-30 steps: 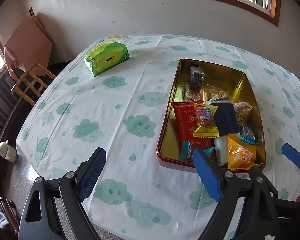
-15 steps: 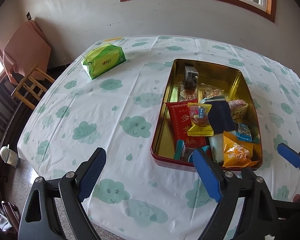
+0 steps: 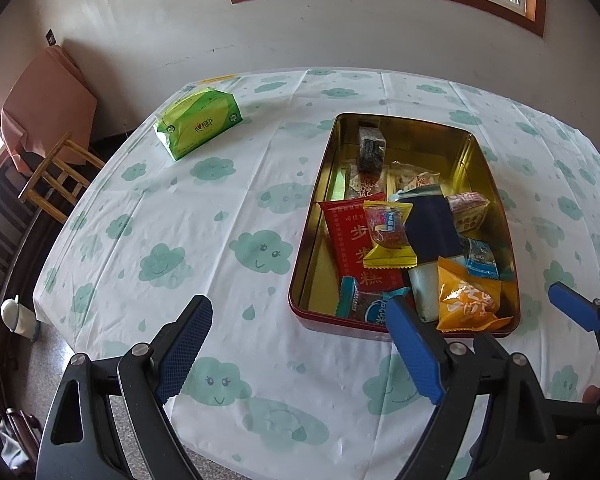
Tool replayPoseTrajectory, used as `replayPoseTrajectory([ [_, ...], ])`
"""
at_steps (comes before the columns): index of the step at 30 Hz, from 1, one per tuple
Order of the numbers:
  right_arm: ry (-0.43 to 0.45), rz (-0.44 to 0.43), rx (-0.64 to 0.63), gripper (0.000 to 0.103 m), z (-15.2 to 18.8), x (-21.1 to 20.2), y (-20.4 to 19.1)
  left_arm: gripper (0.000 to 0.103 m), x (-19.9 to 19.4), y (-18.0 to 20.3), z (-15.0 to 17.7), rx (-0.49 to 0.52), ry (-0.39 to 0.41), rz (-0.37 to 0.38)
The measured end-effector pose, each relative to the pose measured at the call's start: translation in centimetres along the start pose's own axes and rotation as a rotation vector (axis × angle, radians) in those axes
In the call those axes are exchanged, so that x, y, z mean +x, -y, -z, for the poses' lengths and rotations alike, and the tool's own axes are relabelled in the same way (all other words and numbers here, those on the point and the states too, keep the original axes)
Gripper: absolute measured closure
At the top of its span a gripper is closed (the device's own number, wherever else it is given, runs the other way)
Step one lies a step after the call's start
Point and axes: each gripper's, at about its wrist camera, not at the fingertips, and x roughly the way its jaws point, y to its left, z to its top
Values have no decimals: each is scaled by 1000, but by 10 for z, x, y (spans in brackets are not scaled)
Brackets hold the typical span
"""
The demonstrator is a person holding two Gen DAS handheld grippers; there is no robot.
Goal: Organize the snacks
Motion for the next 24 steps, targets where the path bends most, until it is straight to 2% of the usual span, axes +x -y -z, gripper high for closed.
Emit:
replayPoseTrajectory([
  [24, -19, -6, 16, 18, 1, 6, 2, 17, 1, 1, 2, 0, 6, 20],
])
